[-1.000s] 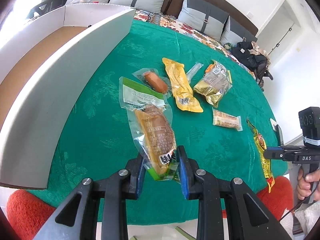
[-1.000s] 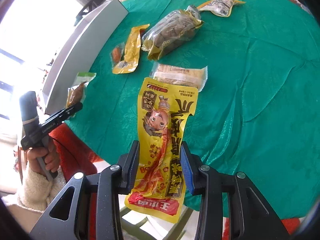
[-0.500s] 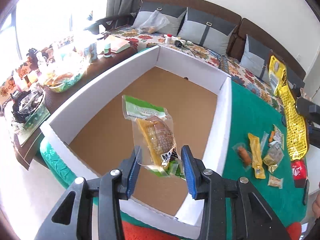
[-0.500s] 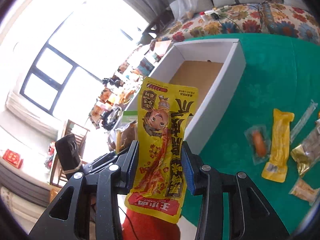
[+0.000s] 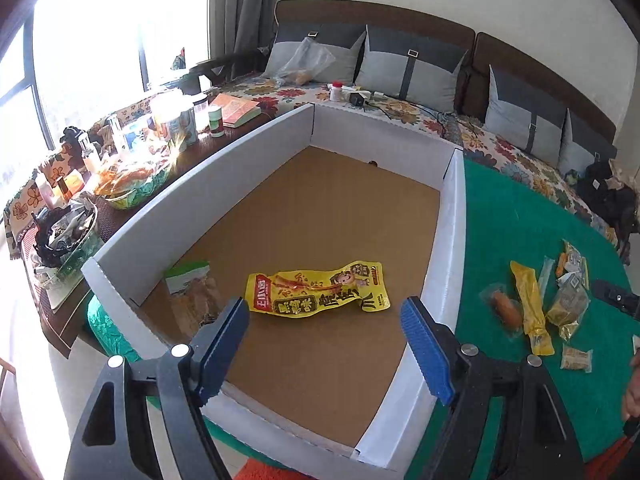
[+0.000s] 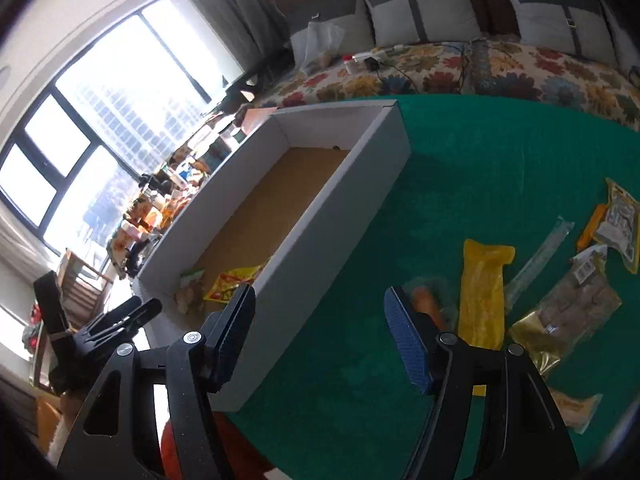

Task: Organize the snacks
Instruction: 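Carry both packets over the white cardboard box and open both tools, then bring both open tools back over the remaining snacks on the cloth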

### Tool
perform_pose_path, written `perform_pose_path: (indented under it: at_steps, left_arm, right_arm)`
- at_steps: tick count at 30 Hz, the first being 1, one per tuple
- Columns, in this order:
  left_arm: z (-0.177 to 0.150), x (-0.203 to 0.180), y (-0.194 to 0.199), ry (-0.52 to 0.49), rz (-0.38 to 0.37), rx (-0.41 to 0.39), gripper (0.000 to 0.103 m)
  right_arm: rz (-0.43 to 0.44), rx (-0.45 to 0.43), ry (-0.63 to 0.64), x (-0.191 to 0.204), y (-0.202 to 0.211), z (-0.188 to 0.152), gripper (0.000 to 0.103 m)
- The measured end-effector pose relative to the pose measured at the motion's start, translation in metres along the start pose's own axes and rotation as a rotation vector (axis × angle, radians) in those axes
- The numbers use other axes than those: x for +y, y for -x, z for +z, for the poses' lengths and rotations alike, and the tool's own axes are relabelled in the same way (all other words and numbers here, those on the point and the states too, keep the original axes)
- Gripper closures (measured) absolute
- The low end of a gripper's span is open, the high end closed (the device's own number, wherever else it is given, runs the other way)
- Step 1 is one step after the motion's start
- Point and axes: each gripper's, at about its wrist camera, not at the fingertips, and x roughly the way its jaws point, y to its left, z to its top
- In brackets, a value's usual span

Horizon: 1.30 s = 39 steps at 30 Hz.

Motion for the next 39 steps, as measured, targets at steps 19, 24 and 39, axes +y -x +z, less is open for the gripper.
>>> perform_pose_path:
  at_steps: [19,24,39]
  left_arm:
    - [-0.041,-0.126,-0.023,-0.325,0.156,-0.026,0.015]
    - [-0.042,-0.137,-0.02,-0.293,0.156,-0.027,0.015]
    - [-0.048,-0.159,0.069,-0.197,0.168,-0.362,0.004]
  right_arm:
    - [-0.54,-0.098,-0.183,-0.229,0.112,-0.184,0.032]
    - [-0.534,-0.032,-0.076,-0.218,0.088,-0.19,0.033]
    - [-0.521,-0.064,-0.105,-0.227,0.088,-0.199,0.02]
